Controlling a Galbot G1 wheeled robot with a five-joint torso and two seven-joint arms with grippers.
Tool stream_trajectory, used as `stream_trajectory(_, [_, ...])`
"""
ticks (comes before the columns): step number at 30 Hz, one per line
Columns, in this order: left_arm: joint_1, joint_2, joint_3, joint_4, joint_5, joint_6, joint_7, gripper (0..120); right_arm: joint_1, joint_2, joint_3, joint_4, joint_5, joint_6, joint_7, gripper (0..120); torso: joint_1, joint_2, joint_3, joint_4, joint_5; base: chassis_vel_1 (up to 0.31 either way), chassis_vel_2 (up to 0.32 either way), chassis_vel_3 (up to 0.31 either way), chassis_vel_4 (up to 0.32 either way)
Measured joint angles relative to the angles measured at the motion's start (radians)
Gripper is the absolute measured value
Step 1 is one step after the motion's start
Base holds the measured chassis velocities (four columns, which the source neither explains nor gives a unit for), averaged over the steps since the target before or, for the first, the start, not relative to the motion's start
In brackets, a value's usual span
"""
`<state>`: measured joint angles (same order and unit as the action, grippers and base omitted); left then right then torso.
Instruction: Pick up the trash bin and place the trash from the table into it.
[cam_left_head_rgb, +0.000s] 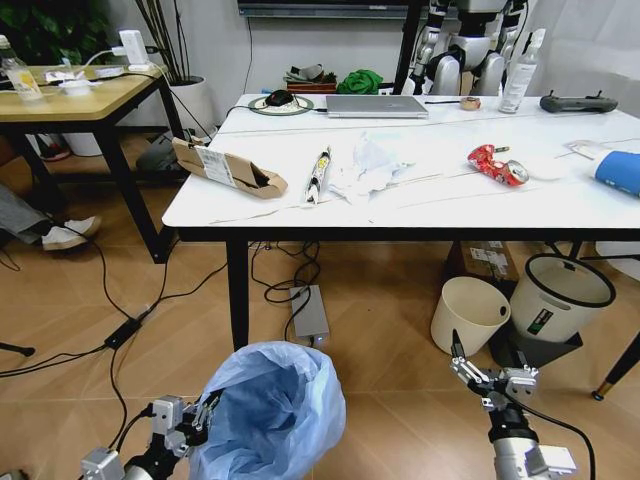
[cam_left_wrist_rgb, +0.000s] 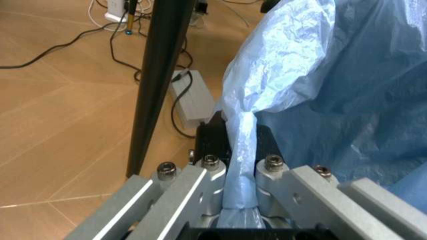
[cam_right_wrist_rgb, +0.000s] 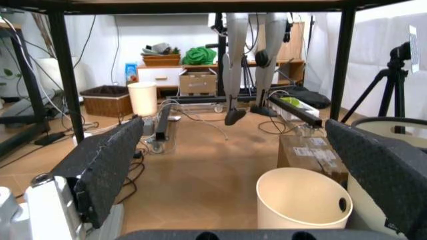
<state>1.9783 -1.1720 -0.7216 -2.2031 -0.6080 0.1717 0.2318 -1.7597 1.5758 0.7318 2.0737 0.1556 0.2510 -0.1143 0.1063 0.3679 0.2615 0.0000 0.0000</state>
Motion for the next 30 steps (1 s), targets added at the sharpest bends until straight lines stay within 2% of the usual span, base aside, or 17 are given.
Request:
stream_trajectory(13, [0.003, -0.010, 0.015, -0.007, 0.004, 0.007, -0.012, 0, -0.009, -0.004, -0.001, 0.005, 0.005, 0.008, 0.001, 100, 0.022, 0.067, 0.046, 0.0000, 0.0000, 0.000, 0.000, 0.000, 0.000])
stream_trajectory(30, [0.015, -0.020, 0.037, 0.000, -0.022, 0.015, -0.040, 0, 0.002, -0.003, -0.015, 0.007, 0.005, 0.005, -0.001, 100, 0.047, 0.134, 0.087, 0.0000, 0.0000, 0.000, 0.000, 0.000, 0.000])
